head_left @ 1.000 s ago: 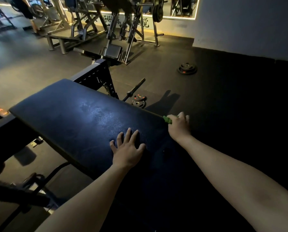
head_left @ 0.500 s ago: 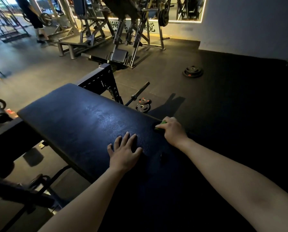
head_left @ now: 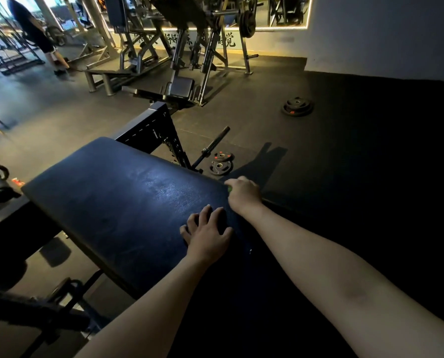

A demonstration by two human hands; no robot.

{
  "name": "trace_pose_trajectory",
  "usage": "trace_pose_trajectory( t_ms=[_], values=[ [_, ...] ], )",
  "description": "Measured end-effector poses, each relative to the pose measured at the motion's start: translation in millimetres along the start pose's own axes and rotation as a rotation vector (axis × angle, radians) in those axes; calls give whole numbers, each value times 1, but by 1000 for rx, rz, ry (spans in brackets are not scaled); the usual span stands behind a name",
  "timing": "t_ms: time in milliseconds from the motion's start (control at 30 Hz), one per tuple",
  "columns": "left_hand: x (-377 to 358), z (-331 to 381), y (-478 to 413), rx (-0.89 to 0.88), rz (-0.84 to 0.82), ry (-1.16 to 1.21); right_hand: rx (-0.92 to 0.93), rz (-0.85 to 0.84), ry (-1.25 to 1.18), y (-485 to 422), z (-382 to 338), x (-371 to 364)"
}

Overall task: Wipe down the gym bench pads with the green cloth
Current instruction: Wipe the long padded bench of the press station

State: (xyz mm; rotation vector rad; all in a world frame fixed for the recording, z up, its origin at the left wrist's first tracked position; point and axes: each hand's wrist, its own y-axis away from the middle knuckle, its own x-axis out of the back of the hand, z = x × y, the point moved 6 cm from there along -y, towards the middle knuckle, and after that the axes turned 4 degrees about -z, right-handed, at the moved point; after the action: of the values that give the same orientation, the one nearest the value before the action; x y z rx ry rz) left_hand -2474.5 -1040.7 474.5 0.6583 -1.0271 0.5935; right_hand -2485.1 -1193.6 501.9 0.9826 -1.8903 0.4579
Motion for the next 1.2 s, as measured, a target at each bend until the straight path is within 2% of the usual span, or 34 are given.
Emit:
trace_pose_trajectory(
  t_ms=[100, 200, 433, 667, 733, 800, 867, 933, 1100, 1200],
  values=[
    [-2, -4, -2, -14, 0, -4, 182, -76, 23, 2, -40, -19],
    [-2, -5, -2, -15, -3, -14, 228, -90, 70, 11, -41, -22],
    [-3, -3, 0, -45, 9, -60, 34, 76, 62, 49, 43, 16],
    [-1, -2, 6, -120, -49, -65, -243, 285, 75, 86, 79, 32],
    [-2, 0, 7, -166, -99, -96, -178, 269, 14, 84, 57, 26],
    [-3, 2, 10, -213, -132, -126, -15, 179, -2, 79, 22, 13],
    [-2, 3, 13, -222, -140, -139, 61, 110, 25, 78, 4, 3],
    [-1, 2, 14, -219, -146, -147, 0, 120, 48, 81, 18, 10],
    [-7, 13, 17, -233, -209, -110, -325, 226, 63, 122, 105, 47],
    [-13, 23, 21, -245, -213, -81, -427, 331, 30, 139, 118, 52]
  ],
)
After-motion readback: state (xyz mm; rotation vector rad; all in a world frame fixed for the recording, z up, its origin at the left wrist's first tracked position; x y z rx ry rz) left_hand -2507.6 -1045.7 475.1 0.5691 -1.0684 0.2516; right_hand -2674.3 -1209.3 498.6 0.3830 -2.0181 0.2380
